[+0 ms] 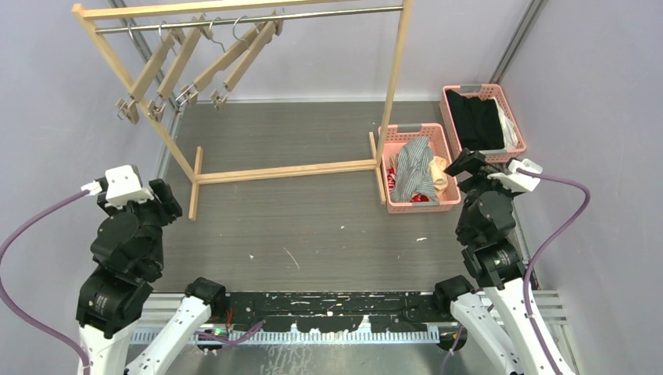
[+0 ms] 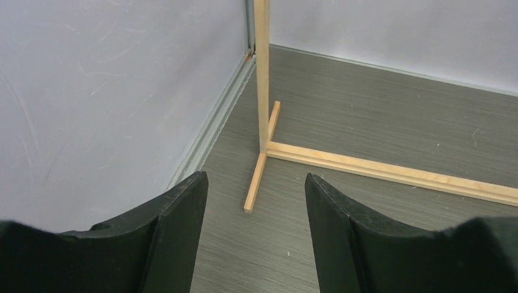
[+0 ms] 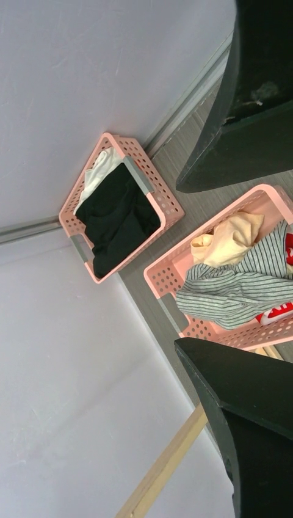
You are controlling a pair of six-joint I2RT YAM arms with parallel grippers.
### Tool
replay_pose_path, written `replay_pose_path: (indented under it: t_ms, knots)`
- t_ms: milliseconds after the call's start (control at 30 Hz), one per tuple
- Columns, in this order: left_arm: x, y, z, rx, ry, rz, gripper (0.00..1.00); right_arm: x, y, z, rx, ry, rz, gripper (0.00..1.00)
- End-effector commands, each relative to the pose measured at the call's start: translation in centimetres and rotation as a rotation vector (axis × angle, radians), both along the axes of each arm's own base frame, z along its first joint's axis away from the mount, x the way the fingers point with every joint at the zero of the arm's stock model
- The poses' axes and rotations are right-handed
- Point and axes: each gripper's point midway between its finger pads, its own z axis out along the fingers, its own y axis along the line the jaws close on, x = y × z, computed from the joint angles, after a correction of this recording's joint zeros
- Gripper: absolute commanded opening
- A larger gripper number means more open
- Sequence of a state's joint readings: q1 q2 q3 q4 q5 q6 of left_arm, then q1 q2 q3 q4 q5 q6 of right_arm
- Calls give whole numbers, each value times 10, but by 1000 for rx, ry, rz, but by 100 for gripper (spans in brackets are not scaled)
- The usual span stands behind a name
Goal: Remove the underwear clipped to the hanger
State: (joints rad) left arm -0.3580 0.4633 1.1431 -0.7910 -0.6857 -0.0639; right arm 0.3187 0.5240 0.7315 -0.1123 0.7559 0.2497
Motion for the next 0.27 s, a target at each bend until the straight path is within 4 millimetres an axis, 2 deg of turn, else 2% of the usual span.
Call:
replay_pose_path:
  t_ms: [0,133,233]
  knots:
    - [2,2,-2,-47,-32,32,62,-5,-7,10,33,-22,-47,93]
    - [7,-2,-14,-36,4,16,62,-2,-6,5,29,-9,-43,94]
    - [8,-4,-20,-35,12,6,63,0,-4,5,28,-10,-35,100]
